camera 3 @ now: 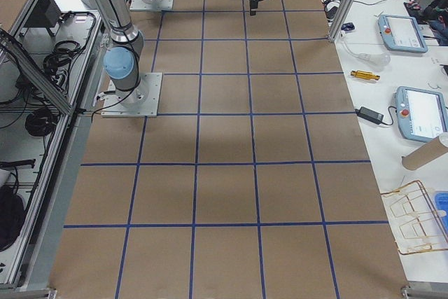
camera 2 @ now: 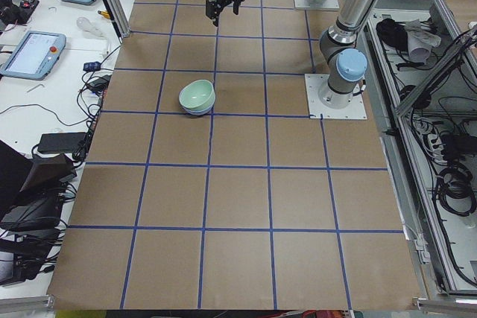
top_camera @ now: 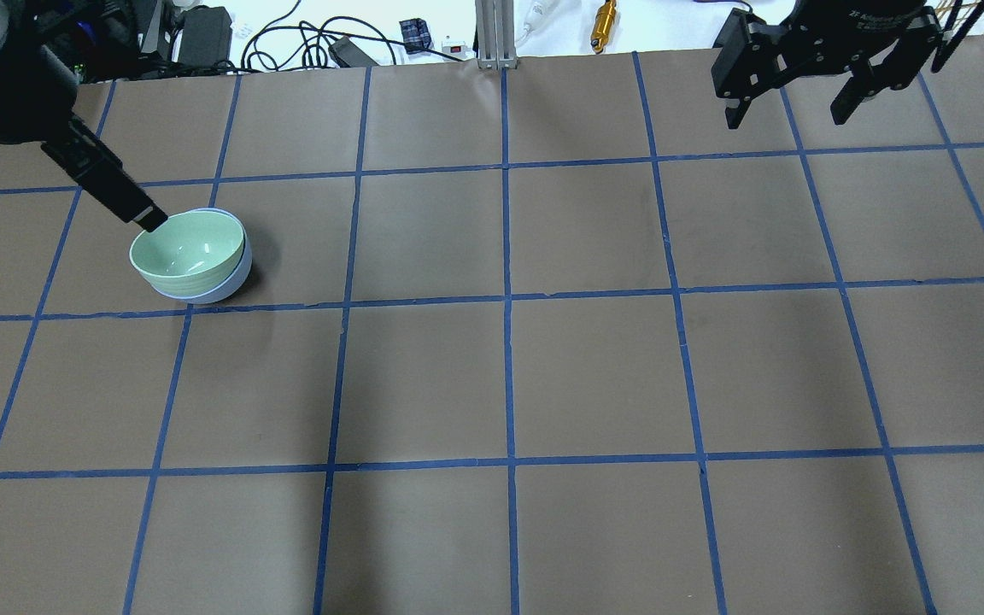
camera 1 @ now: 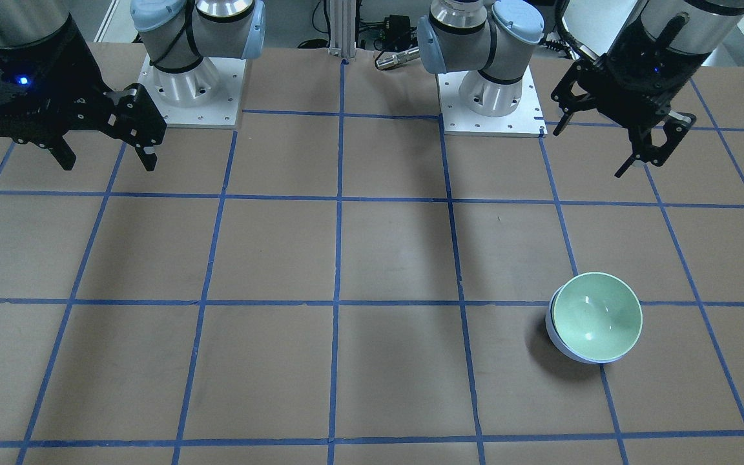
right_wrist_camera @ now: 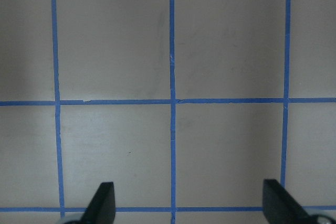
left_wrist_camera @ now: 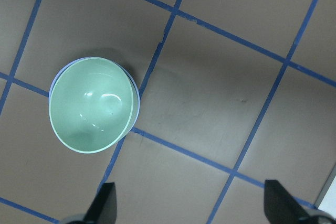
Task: Stack green bowl on blue bowl
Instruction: 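Open the left gripper and raise it off the green bowl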
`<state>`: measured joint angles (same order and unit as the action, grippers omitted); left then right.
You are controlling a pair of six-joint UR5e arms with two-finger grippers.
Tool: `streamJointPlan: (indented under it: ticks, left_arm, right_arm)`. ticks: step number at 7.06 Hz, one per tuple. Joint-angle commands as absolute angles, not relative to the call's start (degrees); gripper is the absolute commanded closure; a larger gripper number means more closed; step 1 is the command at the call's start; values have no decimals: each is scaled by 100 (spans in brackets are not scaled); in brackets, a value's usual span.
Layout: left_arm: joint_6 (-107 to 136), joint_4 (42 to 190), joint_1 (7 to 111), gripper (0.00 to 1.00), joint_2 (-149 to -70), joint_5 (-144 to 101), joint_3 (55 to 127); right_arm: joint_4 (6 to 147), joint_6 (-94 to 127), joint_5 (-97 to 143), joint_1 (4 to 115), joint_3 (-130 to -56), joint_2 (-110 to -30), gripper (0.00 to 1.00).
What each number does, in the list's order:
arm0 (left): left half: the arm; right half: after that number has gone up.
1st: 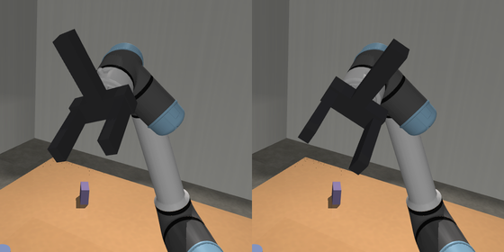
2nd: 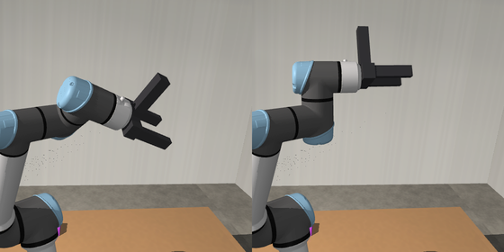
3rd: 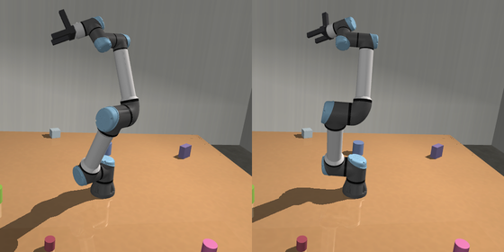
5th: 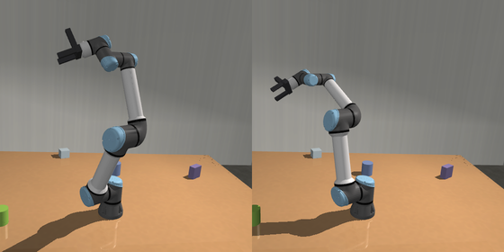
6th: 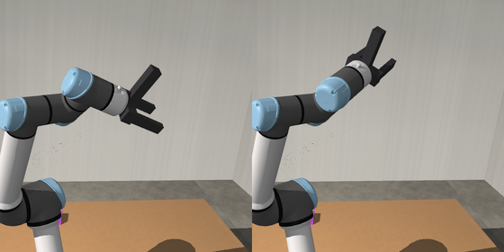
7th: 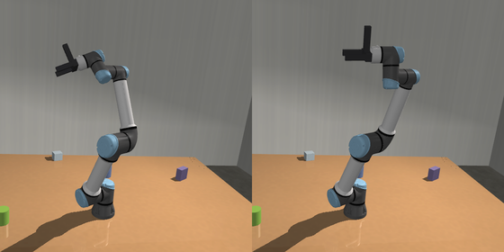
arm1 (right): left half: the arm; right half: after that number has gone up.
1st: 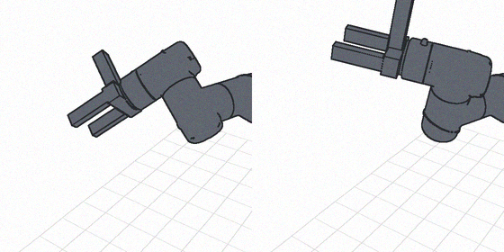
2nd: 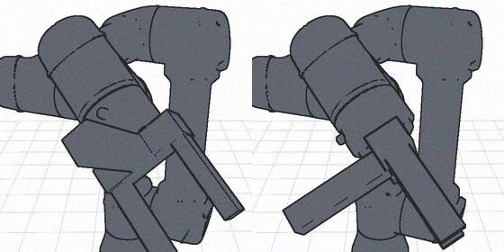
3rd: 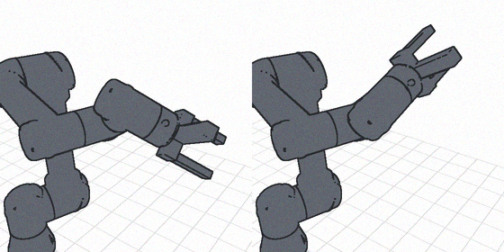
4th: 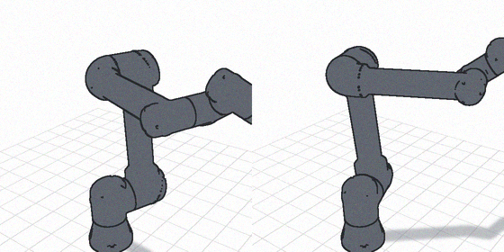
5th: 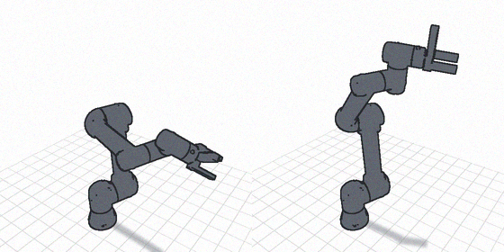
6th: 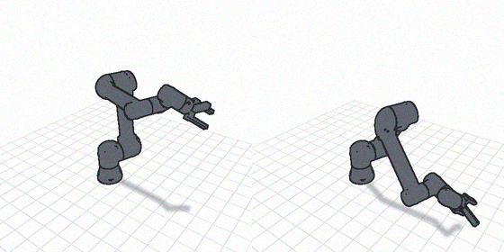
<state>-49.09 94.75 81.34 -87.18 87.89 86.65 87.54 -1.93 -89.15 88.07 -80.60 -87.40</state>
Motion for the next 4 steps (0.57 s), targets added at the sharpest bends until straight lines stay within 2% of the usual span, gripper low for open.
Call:
streamJointPlan:
  ticks: [1,4]
  left_arm:
    - [-2395,9318,8778,0,-8780,8763,8648]
    - [-52,8641,9491,0,-9069,8815,8666]
  right_arm:
    - [8754,-193,-8912,8807,-8060,-8736,0]
    - [8754,-193,-8912,8807,-8060,-8745,0]
